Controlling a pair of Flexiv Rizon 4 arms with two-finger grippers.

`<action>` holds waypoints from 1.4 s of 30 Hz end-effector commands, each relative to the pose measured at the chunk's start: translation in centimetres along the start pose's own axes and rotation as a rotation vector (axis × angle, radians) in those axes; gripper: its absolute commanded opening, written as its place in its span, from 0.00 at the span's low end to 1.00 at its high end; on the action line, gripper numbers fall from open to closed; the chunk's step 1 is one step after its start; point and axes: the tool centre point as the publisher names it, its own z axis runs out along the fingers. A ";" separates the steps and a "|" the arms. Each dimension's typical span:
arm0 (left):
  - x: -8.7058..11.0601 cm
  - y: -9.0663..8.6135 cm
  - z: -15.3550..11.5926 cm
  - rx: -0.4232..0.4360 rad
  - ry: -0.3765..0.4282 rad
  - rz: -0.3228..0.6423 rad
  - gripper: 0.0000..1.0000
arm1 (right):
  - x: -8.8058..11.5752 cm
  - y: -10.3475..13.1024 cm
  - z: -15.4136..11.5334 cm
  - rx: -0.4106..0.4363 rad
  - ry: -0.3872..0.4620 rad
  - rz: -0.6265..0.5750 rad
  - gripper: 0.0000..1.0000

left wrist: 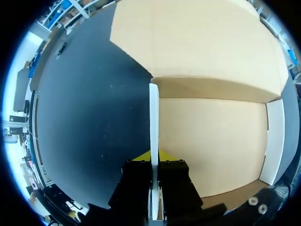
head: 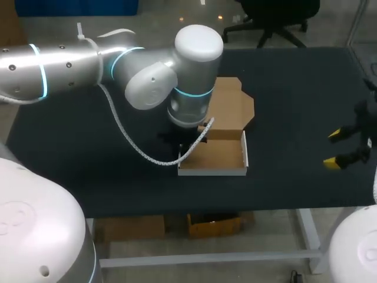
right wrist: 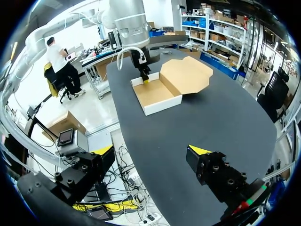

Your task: Assemble the packaging by folding the flat box into shape, placing the metal phone stand inside, and closing the box properly

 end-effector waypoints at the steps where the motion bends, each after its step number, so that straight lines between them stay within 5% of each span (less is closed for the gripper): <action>1: 0.4 -0.1 0.5 0.003 -0.053 -0.005 0.00 | -0.2 0.0 -0.1 0.000 0.021 -0.002 1.00; 15: -0.4 -0.1 0.4 0.012 -0.040 -0.024 0.00 | -0.2 0.0 0.2 0.002 0.028 0.006 1.00; 21: -0.8 -0.1 0.4 0.018 0.026 -0.048 0.39 | -0.3 0.0 0.2 0.003 0.031 0.011 1.00; 42: -1.2 0.2 -1.0 0.060 0.170 -0.050 0.42 | -0.5 0.2 0.5 0.011 0.040 0.024 1.00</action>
